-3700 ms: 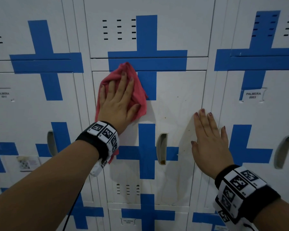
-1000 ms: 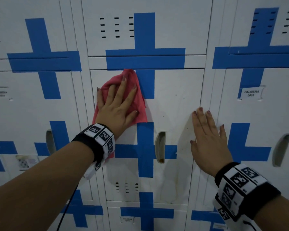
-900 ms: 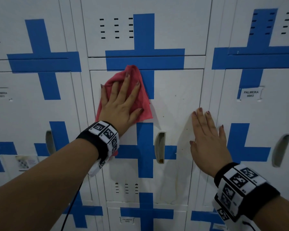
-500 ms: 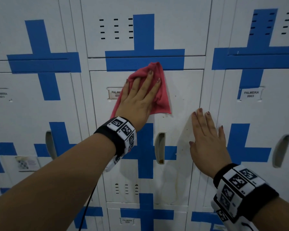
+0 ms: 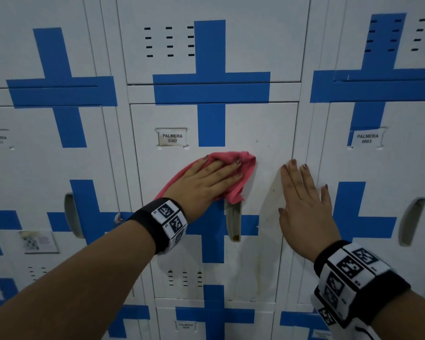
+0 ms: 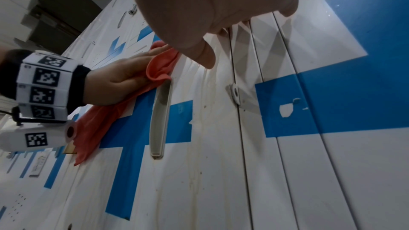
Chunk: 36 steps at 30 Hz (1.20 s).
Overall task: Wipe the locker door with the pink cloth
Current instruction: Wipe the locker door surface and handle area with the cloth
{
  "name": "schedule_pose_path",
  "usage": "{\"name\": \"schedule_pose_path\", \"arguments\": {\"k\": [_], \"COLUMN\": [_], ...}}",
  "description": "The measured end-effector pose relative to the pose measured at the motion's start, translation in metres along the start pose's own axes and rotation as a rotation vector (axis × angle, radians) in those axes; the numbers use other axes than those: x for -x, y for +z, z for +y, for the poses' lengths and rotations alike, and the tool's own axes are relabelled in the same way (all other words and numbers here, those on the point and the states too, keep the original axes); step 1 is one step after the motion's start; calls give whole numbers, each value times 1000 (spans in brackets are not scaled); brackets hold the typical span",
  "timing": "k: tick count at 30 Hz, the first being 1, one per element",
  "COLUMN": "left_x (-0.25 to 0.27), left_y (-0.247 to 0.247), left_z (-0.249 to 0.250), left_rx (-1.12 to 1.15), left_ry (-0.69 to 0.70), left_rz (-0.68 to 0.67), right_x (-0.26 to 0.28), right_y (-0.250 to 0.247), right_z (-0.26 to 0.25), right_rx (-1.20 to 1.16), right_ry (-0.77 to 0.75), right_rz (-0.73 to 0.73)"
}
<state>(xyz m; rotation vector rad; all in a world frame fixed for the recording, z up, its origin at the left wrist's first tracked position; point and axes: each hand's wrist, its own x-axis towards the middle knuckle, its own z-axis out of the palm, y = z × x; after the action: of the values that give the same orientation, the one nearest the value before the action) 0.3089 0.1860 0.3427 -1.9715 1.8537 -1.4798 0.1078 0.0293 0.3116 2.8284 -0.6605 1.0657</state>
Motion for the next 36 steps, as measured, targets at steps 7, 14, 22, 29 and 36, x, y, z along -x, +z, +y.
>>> {"name": "schedule_pose_path", "arguments": {"k": [7, 14, 22, 29, 36], "left_x": [32, 15, -28, -37, -25], "left_y": [1, -16, -28, -21, -11], "left_z": [-17, -23, -14, -4, 1], "left_rx": [-53, 4, -59, -47, 7], "left_ry": [-66, -405, -419, -338, -160], "left_rz": [33, 54, 57, 38, 18], "right_x": [0, 0, 0, 1, 0], "right_y": [0, -2, -1, -3, -4], "right_z": [0, 0, -3, -3, -3], "right_rx": [10, 16, -12, -15, -22], "right_ry": [3, 0, 4, 12, 11], "right_rz": [-2, -9, -1, -7, -21]}}
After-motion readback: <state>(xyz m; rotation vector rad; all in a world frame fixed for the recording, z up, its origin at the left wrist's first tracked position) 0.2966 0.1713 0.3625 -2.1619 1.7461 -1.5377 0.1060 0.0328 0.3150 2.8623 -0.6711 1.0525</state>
